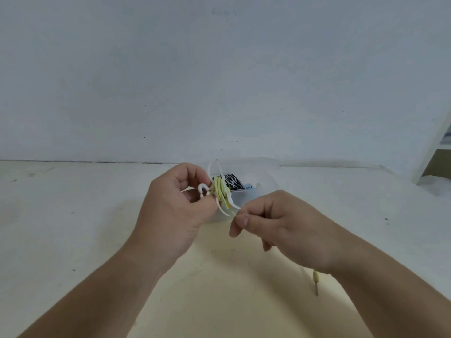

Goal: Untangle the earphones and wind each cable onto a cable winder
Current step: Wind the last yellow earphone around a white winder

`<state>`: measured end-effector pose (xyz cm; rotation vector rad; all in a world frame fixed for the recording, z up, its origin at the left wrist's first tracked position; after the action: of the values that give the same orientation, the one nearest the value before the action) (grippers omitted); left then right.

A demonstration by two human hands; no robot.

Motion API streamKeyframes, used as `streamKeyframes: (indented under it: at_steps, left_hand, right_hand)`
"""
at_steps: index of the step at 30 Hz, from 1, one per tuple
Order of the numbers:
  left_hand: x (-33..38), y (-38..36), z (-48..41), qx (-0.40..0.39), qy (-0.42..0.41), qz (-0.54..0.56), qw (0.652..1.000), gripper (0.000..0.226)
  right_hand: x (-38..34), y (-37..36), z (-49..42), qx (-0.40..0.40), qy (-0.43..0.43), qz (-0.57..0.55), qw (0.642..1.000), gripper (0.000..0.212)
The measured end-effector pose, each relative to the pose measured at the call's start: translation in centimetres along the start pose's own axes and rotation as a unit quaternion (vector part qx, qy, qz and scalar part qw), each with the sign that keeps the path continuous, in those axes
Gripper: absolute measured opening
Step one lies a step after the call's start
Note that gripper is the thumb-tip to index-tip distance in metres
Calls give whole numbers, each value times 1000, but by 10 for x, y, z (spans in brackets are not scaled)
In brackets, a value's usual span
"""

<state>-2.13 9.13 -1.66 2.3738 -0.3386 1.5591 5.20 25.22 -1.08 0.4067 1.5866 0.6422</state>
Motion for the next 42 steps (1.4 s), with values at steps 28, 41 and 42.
streamKeyframes:
  at_steps: [28,41,42]
  left_hand:
    - [-4,-8,9,-149,-63,-190,968,28]
    - [-2,-12,8,-218,-36,-42,974,15]
    - [-2,-11,7,-219,-32,-44,974,14]
  right_hand:
    - [-6,20,11,163,54,49,984,17]
    - [10,22,-1,208,11,10,978,22]
    - [10,23,-1,224,16,8,974,22]
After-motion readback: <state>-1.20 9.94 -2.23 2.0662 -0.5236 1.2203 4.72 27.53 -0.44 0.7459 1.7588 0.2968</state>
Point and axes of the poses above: each hand's wrist, its own z-axis away from the middle knuckle, its own y-axis out of the back of the hand, x = y × z, the point moved 2 cm from there along -z, towards the middle knuckle, and after that the axes turned 6 degrees about -x, right-handed, at the moved point
